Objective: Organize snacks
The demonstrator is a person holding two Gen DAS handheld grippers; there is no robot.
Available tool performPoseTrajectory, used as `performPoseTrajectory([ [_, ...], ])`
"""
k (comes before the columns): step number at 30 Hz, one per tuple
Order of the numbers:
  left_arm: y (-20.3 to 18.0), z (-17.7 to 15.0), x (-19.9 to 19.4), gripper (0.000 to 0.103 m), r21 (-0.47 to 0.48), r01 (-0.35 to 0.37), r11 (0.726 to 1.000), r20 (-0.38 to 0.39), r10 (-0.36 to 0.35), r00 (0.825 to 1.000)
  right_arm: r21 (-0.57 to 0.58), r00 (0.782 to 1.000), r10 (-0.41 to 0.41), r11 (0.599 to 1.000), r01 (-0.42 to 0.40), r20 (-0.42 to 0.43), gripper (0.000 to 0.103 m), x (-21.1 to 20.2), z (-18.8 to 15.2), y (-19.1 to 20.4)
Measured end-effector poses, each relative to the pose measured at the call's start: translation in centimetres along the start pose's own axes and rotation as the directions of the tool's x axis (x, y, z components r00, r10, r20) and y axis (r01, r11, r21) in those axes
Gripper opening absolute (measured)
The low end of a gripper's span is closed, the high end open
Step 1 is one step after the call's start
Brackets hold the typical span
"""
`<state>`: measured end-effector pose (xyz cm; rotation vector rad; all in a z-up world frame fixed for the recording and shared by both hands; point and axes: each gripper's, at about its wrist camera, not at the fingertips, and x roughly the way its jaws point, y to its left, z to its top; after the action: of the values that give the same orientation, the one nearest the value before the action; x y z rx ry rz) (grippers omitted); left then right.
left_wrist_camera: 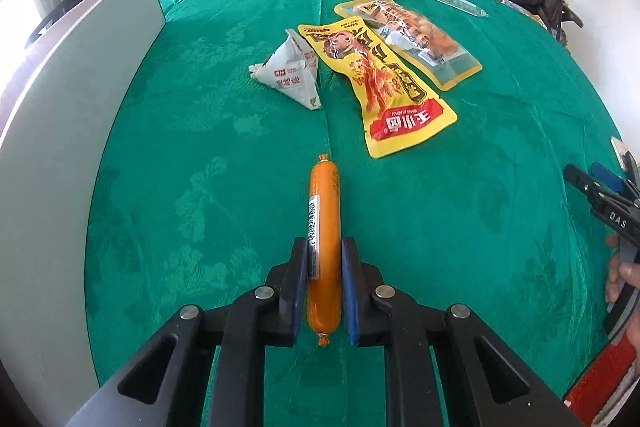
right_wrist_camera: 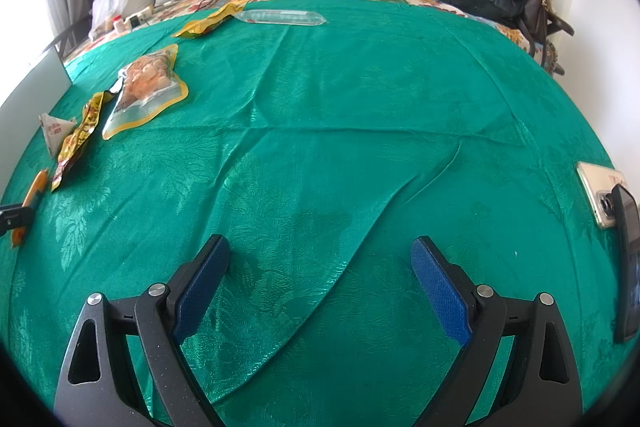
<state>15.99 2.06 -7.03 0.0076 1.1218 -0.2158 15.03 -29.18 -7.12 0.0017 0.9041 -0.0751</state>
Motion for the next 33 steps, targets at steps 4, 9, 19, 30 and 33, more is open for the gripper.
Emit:
performPoseTrajectory([
  [4,0.6,-1.8,-1.0,0.064,-0.017,-0.021,1.0,0.035,0.021,0.999,0.0,1.0,0.0,1.0,0.0,0.0,0.094,0.0,0.0,0.0],
  [9,0.7,-0.9,0.5,0.077,0.007,-0.109,0.994,0.071,0.108,0.992,0.0,1.0,0.001,1.0,-0.001,0.0,0.094,0.0,0.0,0.0],
  [19,3.5,-1.4,1.3,0.103,-0.072,-0.107,0.992,0.167,0.118,0.979,0.0,1.0,0.0,1.0,0.0,-0.001,0.094,0.0,0.0,0.0],
  [30,3.4,-1.5,1.3,0.103,-0.084,-0.112,0.99,0.187,0.126,0.974,0.0,1.0,0.001,1.0,-0.001,-0.001,0.094,0.0,0.0,0.0],
  [33,3.4,-1.6,1.3,0.103,-0.084,-0.112,0.99,0.187,0.126,0.974,0.0,1.0,0.001,1.0,-0.001,-0.001,0.094,0.0,0.0,0.0],
])
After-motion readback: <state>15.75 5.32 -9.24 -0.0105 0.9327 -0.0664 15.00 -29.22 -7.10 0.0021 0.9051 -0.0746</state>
